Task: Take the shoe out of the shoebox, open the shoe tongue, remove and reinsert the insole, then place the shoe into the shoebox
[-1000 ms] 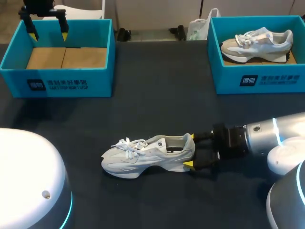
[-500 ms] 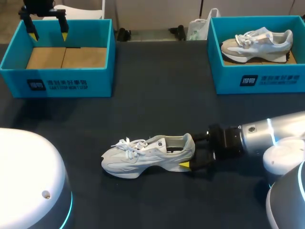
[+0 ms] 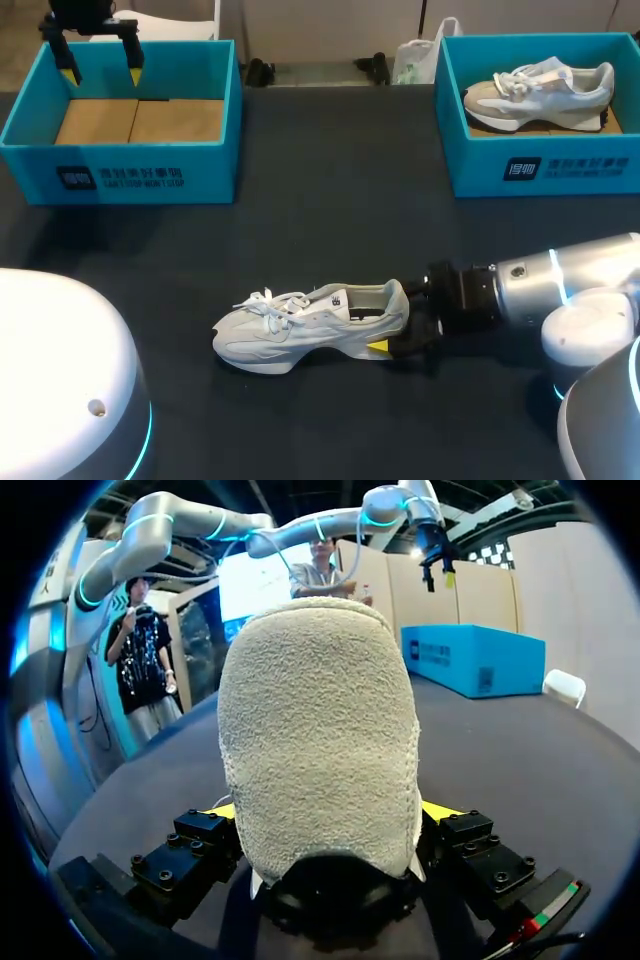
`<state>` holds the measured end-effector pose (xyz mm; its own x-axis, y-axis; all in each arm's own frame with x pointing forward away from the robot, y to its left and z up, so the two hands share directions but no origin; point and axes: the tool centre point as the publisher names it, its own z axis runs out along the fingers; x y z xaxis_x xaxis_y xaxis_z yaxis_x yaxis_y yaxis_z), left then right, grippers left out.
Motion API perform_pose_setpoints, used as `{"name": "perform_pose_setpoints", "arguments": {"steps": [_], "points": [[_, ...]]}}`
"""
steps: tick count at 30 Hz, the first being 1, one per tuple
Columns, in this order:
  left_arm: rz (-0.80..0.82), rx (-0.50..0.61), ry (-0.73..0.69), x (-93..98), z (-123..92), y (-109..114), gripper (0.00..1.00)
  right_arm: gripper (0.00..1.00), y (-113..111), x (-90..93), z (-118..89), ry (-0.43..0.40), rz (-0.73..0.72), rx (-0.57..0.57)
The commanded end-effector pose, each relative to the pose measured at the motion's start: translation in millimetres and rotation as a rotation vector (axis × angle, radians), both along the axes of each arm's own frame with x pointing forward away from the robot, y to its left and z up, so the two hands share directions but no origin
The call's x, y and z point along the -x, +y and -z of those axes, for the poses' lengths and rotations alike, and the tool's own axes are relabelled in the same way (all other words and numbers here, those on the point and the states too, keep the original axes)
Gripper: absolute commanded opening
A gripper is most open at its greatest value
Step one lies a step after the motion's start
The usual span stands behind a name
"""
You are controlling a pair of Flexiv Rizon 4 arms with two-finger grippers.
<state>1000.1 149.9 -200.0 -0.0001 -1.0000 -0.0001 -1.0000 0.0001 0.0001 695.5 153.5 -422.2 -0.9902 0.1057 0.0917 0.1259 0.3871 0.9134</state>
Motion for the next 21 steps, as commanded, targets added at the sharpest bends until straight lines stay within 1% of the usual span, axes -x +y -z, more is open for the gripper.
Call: {"name": "perform_pose_setpoints", "arguments": {"steps": [1, 5, 6, 9, 10, 11, 21], "points": [[0.0, 0.0, 0.0, 0.1, 0.0, 0.0, 1.0, 1.0, 3.6, -0.7, 1.1, 0.003, 0.0, 0.004], [0.0, 0.0, 0.0, 0.1, 0.0, 0.0, 1.0, 0.99, 4.3, -0.6, 1.6, 0.003, -0.002, 0.0], [0.0, 0.0, 0.0, 0.1, 0.0, 0.0, 1.0, 0.76, 4.7, -0.2, 1.3, 0.002, -0.002, -0.002], [0.0, 0.0, 0.0, 0.1, 0.0, 0.0, 1.0, 0.31, 5.0, 0.8, 0.1, -0.001, -0.002, -0.003], [0.0, 0.0, 0.0, 0.1, 0.0, 0.0, 1.0, 0.08, 5.0, 1.1, -0.2, -0.002, -0.001, -0.004], [0.0, 0.0, 0.0, 0.1, 0.0, 0.0, 1.0, 0.0, 5.0, 1.5, -0.6, -0.004, -0.001, -0.004], [0.0, 0.0, 0.0, 0.1, 0.0, 0.0, 1.0, 0.0, 5.8, 3.5, 0.7, -0.006, -0.007, -0.014]]}}
